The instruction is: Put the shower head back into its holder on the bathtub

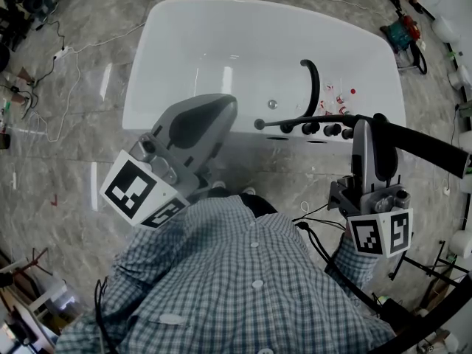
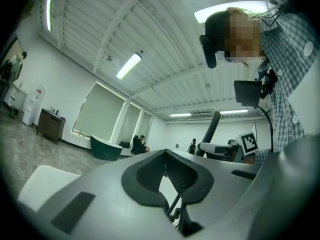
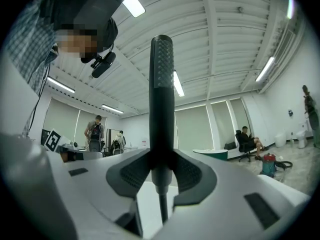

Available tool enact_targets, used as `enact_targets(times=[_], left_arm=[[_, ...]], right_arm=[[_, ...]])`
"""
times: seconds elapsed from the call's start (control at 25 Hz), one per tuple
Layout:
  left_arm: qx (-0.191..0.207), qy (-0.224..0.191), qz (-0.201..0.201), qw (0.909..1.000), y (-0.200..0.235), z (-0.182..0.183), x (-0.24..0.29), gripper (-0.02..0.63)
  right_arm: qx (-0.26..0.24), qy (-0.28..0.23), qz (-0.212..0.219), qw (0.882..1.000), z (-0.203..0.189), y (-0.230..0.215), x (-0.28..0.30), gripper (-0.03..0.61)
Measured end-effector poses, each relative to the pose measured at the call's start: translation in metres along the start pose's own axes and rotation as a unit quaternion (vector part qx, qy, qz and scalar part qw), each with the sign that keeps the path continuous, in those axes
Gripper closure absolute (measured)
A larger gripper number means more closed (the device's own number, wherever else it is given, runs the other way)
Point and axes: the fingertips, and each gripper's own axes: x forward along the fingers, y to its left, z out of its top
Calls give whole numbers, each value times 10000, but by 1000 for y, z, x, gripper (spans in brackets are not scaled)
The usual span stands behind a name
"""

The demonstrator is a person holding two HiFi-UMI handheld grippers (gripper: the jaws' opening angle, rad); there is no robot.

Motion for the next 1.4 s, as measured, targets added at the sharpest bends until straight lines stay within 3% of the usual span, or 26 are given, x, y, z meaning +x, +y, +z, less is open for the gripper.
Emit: enact_targets(times=[1.4], left_arm=[[-153, 447, -130, 9988, -9, -40, 17, 604]], right_arm=[[399, 454, 200, 9980, -42, 13, 5, 442]])
